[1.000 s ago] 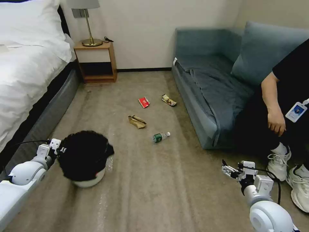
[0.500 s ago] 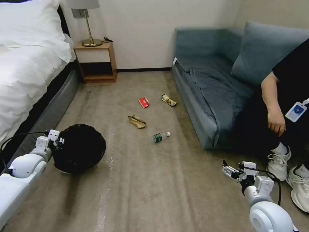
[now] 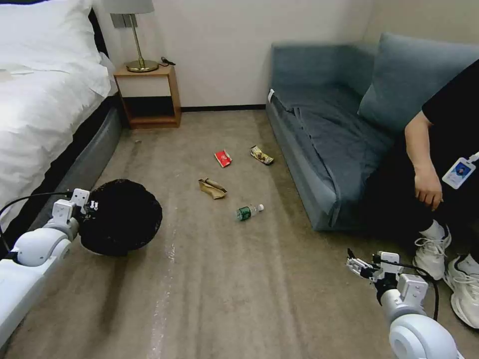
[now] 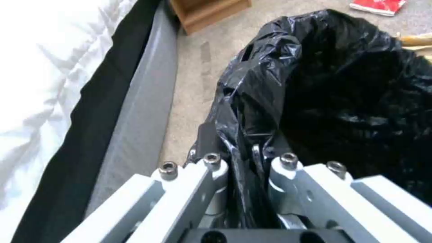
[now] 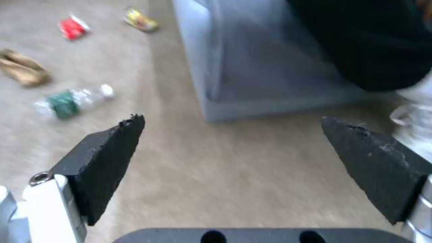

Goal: Pick up the trash bin, then pick up the garbage on the floor and place it into the trash bin.

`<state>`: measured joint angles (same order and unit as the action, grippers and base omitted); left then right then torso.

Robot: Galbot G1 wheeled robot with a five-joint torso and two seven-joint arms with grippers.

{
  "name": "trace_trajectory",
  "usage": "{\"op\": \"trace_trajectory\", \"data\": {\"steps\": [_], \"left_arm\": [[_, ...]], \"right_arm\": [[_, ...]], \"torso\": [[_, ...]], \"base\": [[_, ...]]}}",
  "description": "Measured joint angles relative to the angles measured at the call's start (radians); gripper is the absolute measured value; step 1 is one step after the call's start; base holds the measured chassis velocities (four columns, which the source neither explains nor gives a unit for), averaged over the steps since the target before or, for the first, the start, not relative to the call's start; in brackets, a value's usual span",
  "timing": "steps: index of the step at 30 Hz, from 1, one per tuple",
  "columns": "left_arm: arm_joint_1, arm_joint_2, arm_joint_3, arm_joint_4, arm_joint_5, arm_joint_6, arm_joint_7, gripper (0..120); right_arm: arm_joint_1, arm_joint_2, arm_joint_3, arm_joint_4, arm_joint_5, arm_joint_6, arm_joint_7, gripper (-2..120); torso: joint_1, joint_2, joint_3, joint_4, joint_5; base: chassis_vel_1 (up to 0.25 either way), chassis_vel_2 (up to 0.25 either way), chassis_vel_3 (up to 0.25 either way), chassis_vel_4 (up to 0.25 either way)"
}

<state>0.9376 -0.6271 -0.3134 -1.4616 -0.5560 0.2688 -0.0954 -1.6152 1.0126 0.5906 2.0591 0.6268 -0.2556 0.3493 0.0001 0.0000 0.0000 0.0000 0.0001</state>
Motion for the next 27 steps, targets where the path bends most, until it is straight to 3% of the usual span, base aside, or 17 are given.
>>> {"op": "trace_trajectory", "data": {"steps": [8, 16, 27], "left_arm": [[-0.038, 0.011, 0.014, 0.001, 0.012, -0.001, 0.004, 7], [-0.066, 0.021, 0.034, 0.013, 0.025, -0.010, 0.014, 7], [-0.080, 0.031, 0.040, 0.029, 0.033, -0.022, 0.026, 7]], "right_arm": [[0.002, -0.005, 0.003, 0.045, -0.055, 0.141, -0.175, 100], [-0.024, 0.008, -0.004, 0.109, -0.060, 0.191, -0.285, 100], [-0.029, 0.019, -0.028, 0.117, -0.076, 0.189, -0.296, 100]], "torso": [[0.000, 0.000, 0.000, 0.0001, 0.0000], [0.000, 0.000, 0.000, 0.0000, -0.0003], [0.000, 0.000, 0.000, 0.0000, 0.0000]], "base": [[0.000, 0.000, 0.000, 0.000], [0.000, 0.000, 0.000, 0.000], [0.000, 0.000, 0.000, 0.000]]}}
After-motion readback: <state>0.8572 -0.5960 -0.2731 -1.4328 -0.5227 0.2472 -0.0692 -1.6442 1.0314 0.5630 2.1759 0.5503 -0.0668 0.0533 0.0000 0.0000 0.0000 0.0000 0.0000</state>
